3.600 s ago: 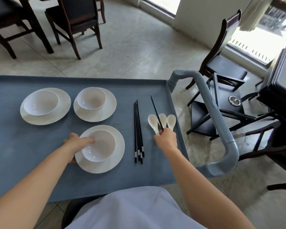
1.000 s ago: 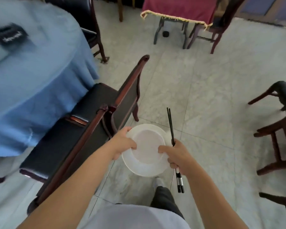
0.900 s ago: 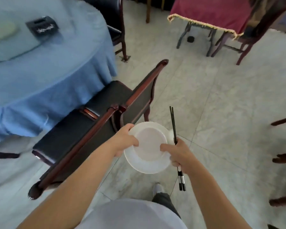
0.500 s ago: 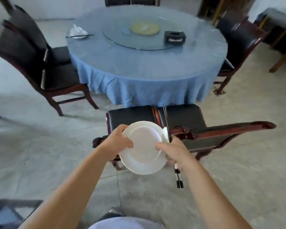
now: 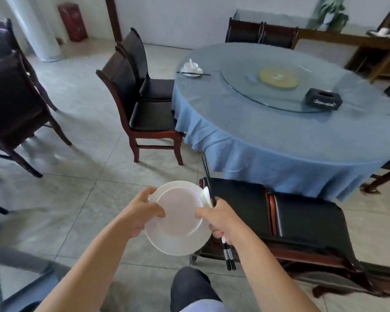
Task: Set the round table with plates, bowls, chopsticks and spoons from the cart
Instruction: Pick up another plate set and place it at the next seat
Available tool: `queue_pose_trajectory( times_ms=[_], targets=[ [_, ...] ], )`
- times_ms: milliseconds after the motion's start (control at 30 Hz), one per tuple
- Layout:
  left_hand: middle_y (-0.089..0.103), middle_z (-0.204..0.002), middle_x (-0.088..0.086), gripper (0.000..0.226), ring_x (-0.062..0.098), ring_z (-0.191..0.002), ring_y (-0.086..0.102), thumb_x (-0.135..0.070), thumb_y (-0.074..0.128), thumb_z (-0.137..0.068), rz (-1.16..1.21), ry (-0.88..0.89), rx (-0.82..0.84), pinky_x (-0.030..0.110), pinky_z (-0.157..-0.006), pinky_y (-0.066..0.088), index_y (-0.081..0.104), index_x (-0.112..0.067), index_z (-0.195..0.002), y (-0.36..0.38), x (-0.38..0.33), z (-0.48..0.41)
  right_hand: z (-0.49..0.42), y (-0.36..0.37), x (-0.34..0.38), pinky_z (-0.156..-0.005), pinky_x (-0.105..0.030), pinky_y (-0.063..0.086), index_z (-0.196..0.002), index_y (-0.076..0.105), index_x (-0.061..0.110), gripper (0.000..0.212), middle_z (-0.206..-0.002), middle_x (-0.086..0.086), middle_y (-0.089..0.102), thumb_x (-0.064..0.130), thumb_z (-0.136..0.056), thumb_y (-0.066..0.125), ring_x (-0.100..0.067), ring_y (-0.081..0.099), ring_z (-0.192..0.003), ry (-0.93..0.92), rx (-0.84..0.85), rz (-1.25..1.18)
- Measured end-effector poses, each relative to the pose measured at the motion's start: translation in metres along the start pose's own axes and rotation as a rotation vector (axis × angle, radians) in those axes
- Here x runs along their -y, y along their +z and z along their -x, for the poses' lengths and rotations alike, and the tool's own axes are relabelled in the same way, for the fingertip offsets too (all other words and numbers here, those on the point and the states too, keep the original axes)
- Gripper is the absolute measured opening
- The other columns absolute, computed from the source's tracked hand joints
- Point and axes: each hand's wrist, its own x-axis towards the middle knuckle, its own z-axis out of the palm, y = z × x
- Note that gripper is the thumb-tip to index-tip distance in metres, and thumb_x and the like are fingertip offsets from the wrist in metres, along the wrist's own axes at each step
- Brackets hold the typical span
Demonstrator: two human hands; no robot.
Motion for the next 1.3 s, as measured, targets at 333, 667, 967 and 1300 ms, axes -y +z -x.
queue_pose_trajectory(
  times_ms=[333,667,967,1300],
  targets=[
    [0.059,-0.115,0.015,0.054,0.041,-0.101,0.060,0.007,0.066,-0.076,-0.051,-0.089,-0.017,0.064,-0.085,0.053,0.054,-0.025,-0.119,-0.074,-0.052,-0.158,-0.150,0.035,0.087,-0.040,-0.026,0.020,-0.115,0.050,0.012,0.057,-0.087,-0.010,0.053,0.023,-0.062,0.069,-0.010,0.032,-0.045,0.058,-0.001,-0.046],
    [0.061,-0.111,0.011,0.057,0.035,-0.095,0.062,0.006,0.071,-0.072,-0.188,-0.119,0.185,0.050,-0.073,0.058,0.055,-0.031,-0.113,-0.075,-0.151,-0.322,-0.246,0.002,0.163,-0.039,-0.025,0.022,-0.112,0.054,0.012,0.055,-0.084,-0.008,0.053,0.024,-0.060,0.069,-0.009,0.034,-0.041,0.167,-0.189,-0.249],
    [0.062,-0.116,0.016,0.070,0.036,-0.100,0.063,-0.017,0.074,-0.058,-0.463,-0.067,0.698,0.049,-0.081,0.056,0.053,-0.015,-0.125,0.008,-0.229,-0.440,-0.268,-0.035,0.186,-0.039,-0.025,0.022,-0.106,0.058,0.015,0.044,-0.078,-0.007,0.051,0.021,-0.064,0.069,-0.009,0.032,-0.040,0.279,-0.628,-0.592],
    [0.067,-0.104,0.009,0.052,0.029,-0.091,0.068,-0.011,0.081,-0.058,-0.701,-0.119,1.066,0.044,-0.079,0.056,0.057,-0.024,-0.103,0.132,-0.272,-0.472,-0.256,-0.076,0.168,-0.037,-0.023,0.027,-0.111,0.055,0.011,0.043,-0.086,-0.011,0.053,0.017,-0.072,0.070,-0.011,0.032,-0.044,0.411,-0.938,-0.868]
  ],
)
